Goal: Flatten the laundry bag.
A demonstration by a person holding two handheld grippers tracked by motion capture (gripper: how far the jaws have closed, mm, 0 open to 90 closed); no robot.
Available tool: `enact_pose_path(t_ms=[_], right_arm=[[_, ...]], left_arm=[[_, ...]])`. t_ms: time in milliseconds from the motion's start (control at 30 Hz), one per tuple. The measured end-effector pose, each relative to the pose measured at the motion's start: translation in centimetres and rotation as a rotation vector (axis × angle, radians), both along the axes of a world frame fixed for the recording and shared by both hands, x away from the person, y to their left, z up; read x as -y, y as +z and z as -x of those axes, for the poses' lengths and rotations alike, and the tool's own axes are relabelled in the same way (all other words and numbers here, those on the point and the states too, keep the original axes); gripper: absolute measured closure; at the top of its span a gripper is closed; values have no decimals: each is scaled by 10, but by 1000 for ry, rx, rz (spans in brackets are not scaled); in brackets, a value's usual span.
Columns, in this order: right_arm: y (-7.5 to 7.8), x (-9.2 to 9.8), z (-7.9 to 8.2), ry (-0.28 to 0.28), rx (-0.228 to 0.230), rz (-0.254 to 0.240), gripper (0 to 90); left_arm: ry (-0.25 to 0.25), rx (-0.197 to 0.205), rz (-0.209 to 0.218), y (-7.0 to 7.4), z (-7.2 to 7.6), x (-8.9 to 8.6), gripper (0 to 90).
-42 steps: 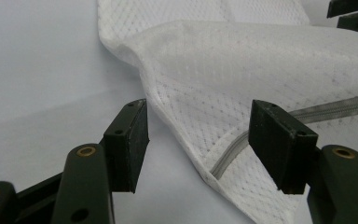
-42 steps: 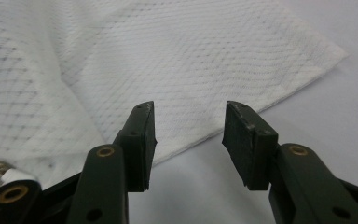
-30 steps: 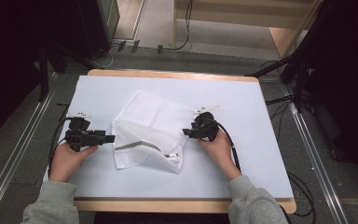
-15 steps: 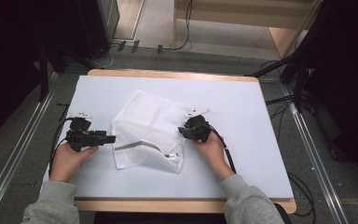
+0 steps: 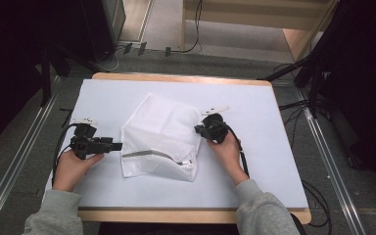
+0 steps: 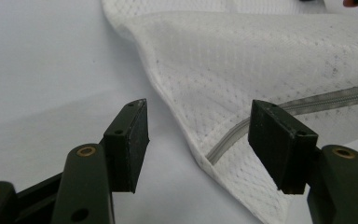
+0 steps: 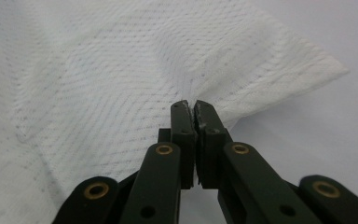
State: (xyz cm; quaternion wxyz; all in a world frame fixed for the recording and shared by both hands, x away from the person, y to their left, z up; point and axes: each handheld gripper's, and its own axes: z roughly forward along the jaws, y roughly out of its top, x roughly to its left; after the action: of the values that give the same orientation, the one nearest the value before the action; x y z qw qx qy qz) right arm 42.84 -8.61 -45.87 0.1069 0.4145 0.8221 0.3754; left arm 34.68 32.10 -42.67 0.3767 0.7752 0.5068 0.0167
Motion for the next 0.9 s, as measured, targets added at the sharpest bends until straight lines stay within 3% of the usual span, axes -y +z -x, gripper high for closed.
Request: enact_pose_path(t_ms=[300, 400, 633, 900], right_arm=[[3, 35, -20, -56, -36, -14, 888], [2, 51, -31, -88, -59, -39, 887], [-3, 66, -49, -128, -64, -41, 887], [-9, 79, -60, -178, -77, -57, 886]], left_arm=[[-51, -12, -5, -3, 0, 18, 394], [-61, -17, 4, -6, 0, 23, 402], [-87, -36, -22, -16, -3, 37, 407], [-84, -51, -44, -22, -7, 39, 422]])
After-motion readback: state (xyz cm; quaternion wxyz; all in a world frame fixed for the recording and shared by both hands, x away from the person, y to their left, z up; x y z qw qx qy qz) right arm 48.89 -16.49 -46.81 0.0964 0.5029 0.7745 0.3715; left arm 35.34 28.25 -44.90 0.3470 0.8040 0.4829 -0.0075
